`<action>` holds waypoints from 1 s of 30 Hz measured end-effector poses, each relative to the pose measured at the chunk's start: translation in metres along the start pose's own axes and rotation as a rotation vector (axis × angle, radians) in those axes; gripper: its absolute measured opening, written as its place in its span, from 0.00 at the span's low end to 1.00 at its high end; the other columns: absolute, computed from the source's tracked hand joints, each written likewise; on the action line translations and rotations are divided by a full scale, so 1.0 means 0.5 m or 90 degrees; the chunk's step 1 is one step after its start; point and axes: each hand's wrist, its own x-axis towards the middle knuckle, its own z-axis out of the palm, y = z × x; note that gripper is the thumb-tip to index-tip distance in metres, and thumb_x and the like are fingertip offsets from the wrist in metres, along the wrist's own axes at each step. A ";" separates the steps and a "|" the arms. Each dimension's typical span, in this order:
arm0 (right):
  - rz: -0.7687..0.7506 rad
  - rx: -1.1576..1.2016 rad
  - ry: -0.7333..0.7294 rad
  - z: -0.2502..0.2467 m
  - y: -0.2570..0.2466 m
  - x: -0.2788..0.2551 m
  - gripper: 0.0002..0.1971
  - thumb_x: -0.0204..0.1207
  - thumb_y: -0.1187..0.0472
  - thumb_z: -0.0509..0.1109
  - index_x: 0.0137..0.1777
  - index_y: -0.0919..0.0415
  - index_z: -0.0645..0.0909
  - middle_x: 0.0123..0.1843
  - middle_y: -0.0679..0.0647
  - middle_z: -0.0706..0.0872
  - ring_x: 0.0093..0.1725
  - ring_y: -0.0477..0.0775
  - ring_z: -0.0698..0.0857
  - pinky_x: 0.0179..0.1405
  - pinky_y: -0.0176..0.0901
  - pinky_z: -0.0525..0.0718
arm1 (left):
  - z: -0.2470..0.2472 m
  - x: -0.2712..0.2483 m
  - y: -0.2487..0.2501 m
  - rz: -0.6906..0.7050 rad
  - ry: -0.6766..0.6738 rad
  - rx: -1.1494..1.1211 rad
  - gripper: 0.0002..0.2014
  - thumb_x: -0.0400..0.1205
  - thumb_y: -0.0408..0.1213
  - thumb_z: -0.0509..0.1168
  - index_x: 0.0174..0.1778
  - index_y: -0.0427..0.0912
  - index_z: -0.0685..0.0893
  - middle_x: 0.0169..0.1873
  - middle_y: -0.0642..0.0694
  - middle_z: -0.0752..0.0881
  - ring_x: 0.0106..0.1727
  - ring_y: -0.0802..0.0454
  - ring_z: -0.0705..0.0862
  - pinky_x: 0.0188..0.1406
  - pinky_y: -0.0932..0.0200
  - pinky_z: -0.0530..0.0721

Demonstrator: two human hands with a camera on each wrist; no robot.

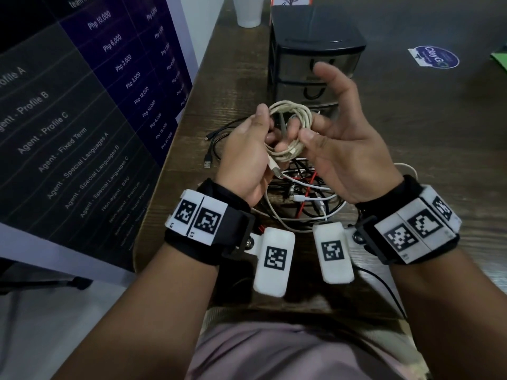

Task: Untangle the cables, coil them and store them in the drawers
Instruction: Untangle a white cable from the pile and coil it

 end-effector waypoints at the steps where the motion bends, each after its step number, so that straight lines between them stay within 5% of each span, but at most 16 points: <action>1: 0.000 0.019 -0.003 -0.001 -0.001 0.000 0.41 0.75 0.75 0.64 0.83 0.54 0.47 0.49 0.69 0.78 0.54 0.73 0.80 0.62 0.58 0.83 | 0.000 0.002 -0.004 0.015 -0.006 0.016 0.18 0.91 0.47 0.54 0.44 0.41 0.81 0.37 0.42 0.83 0.41 0.46 0.86 0.42 0.50 0.85; 3: 0.003 0.045 0.014 -0.006 -0.001 -0.003 0.44 0.74 0.76 0.64 0.84 0.52 0.46 0.53 0.70 0.78 0.51 0.69 0.84 0.59 0.56 0.85 | -0.003 0.002 -0.003 0.022 -0.031 0.029 0.17 0.90 0.47 0.55 0.49 0.39 0.83 0.41 0.40 0.87 0.44 0.45 0.88 0.45 0.50 0.86; 5: 0.011 0.045 0.074 -0.013 0.000 -0.007 0.42 0.75 0.78 0.62 0.83 0.51 0.50 0.52 0.69 0.79 0.48 0.62 0.86 0.55 0.53 0.87 | -0.010 0.003 0.002 0.019 -0.066 0.036 0.14 0.89 0.46 0.58 0.46 0.40 0.82 0.34 0.45 0.83 0.36 0.50 0.84 0.38 0.53 0.81; 8: 0.003 0.001 0.169 -0.022 0.003 -0.008 0.37 0.75 0.80 0.59 0.82 0.55 0.55 0.49 0.64 0.82 0.47 0.57 0.87 0.50 0.49 0.88 | -0.020 0.002 0.006 0.027 -0.131 0.057 0.04 0.86 0.34 0.64 0.51 0.40 0.83 0.32 0.51 0.86 0.35 0.55 0.85 0.35 0.59 0.82; 11: -0.001 -0.024 0.220 -0.029 0.001 -0.005 0.34 0.74 0.78 0.60 0.77 0.54 0.60 0.47 0.61 0.83 0.44 0.55 0.88 0.47 0.49 0.88 | -0.034 0.001 0.005 0.051 -0.156 0.073 0.15 0.80 0.22 0.67 0.63 0.36 0.82 0.38 0.52 0.90 0.43 0.56 0.89 0.42 0.61 0.86; 14: -0.003 -0.024 0.228 -0.031 -0.004 -0.006 0.33 0.74 0.79 0.59 0.76 0.53 0.62 0.46 0.60 0.84 0.41 0.55 0.87 0.45 0.50 0.88 | -0.050 -0.001 0.008 0.075 -0.167 0.097 0.21 0.77 0.21 0.70 0.67 0.33 0.81 0.53 0.38 0.90 0.50 0.48 0.89 0.43 0.59 0.88; 20: 0.001 0.011 0.221 -0.031 -0.005 -0.006 0.33 0.75 0.81 0.58 0.77 0.54 0.62 0.45 0.59 0.84 0.39 0.55 0.87 0.45 0.52 0.88 | -0.068 0.016 -0.002 0.189 -0.065 0.243 0.13 0.73 0.27 0.78 0.53 0.36 0.89 0.36 0.47 0.91 0.40 0.52 0.89 0.45 0.55 0.89; 24: 0.005 0.035 0.221 -0.026 -0.006 -0.005 0.34 0.77 0.82 0.57 0.79 0.56 0.62 0.44 0.59 0.85 0.40 0.55 0.88 0.46 0.51 0.87 | -0.060 0.015 -0.012 0.175 -0.020 0.142 0.08 0.76 0.23 0.74 0.49 0.32 0.89 0.37 0.43 0.92 0.36 0.52 0.89 0.41 0.60 0.89; 27: 0.011 0.049 0.205 -0.021 -0.007 -0.005 0.34 0.76 0.82 0.58 0.79 0.56 0.62 0.45 0.60 0.85 0.40 0.56 0.87 0.46 0.51 0.88 | -0.053 0.019 -0.014 0.147 0.015 0.045 0.07 0.78 0.22 0.70 0.52 0.30 0.88 0.42 0.38 0.92 0.44 0.44 0.91 0.48 0.53 0.91; 30: 0.016 0.034 0.187 -0.007 -0.005 -0.006 0.33 0.76 0.82 0.59 0.77 0.57 0.62 0.45 0.61 0.85 0.39 0.57 0.87 0.45 0.50 0.88 | -0.047 0.022 -0.008 0.119 0.022 -0.020 0.07 0.81 0.22 0.67 0.52 0.32 0.87 0.40 0.41 0.92 0.41 0.49 0.91 0.40 0.57 0.91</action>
